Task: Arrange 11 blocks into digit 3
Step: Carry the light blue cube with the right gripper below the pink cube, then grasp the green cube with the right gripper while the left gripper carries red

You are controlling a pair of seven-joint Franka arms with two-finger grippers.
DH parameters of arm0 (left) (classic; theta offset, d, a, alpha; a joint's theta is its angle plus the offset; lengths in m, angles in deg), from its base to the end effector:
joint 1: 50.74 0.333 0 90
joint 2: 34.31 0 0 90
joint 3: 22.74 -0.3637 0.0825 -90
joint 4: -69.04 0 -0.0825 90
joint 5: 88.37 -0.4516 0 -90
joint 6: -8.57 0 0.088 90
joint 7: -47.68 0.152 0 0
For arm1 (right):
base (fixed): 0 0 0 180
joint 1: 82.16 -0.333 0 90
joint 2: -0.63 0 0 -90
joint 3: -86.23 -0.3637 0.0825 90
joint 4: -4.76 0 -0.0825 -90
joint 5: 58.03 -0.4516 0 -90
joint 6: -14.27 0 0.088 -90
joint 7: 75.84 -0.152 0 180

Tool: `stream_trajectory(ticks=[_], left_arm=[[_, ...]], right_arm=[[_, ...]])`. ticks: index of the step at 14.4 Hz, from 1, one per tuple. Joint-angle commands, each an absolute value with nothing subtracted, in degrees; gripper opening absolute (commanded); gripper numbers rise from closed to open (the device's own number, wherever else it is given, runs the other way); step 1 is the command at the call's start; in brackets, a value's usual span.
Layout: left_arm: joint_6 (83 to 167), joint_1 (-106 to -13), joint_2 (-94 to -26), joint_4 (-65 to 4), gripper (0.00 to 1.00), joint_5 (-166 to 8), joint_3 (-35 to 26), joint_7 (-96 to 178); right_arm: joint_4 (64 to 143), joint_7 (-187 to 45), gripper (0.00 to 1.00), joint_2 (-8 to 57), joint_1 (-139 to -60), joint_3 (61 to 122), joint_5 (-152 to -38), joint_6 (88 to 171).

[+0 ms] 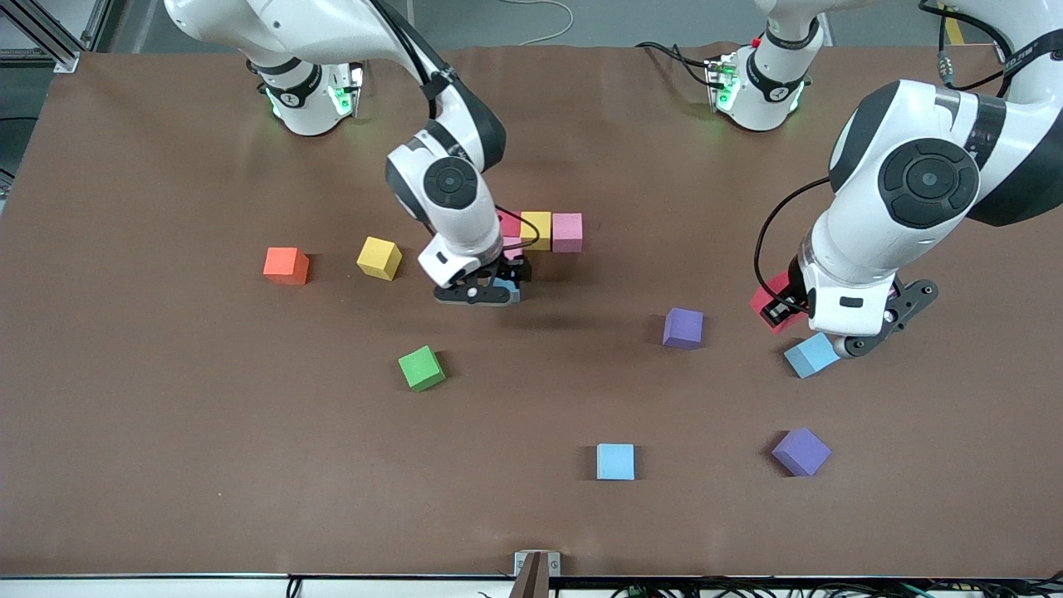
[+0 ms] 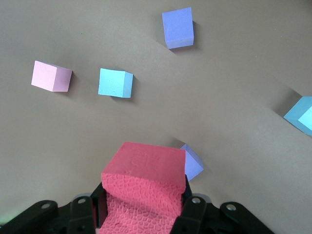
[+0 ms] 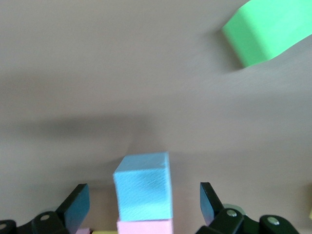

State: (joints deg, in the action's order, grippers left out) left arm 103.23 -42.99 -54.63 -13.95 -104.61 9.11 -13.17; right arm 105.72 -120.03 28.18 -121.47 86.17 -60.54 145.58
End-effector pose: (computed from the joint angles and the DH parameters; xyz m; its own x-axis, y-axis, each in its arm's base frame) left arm 0.6923 -0.2103 0.4897 0.8127 0.5817 0.0347 0.5806 -0.8034 -0.1317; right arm 0.5717 0.4722 0.2532 0.9936 -0.1124 0.0104 -0.1116 -0.9920 -0.0586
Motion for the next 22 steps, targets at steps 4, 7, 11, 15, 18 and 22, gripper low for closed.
stream_trajectory(ticks=[4,7,11,15,18,22], left_arm=[[102.79,-42.83,-53.91,-14.36,0.32,-100.52,9.17,-12.87],[102.7,-43.62,-53.99,-15.24,0.31,-99.8,9.25,-13.92],[105.23,-48.71,-55.57,-16.56,0.31,-99.1,9.6,-21.91],[114.36,-53.2,-57.16,-22.25,0.31,-99.09,9.6,-31.92],[121.22,-55.57,-57.16,-27.71,0.3,-99.09,9.6,-36.76],[128.08,-61.54,-61.63,-29.13,0.3,-99.36,9.6,-49.41]], right_arm=[[105.92,-121.97,1.0,27.87,-117.68,94.4,-60.57,146.55],[104.78,-141.95,1.0,29.62,-116.26,94.4,-60.41,146.38],[98.74,-154.23,1.0,36.99,-114.24,94.05,-63.11,146.64],[94.76,-155.12,1.0,40.87,-113.37,94.05,-65.68,146.64],[93.0,-155.03,1.0,43.25,-113.27,94.05,-65.41,146.73],[93.0,-155.56,0.83,44.04,-113.8,93.96,-65.85,148.21]])
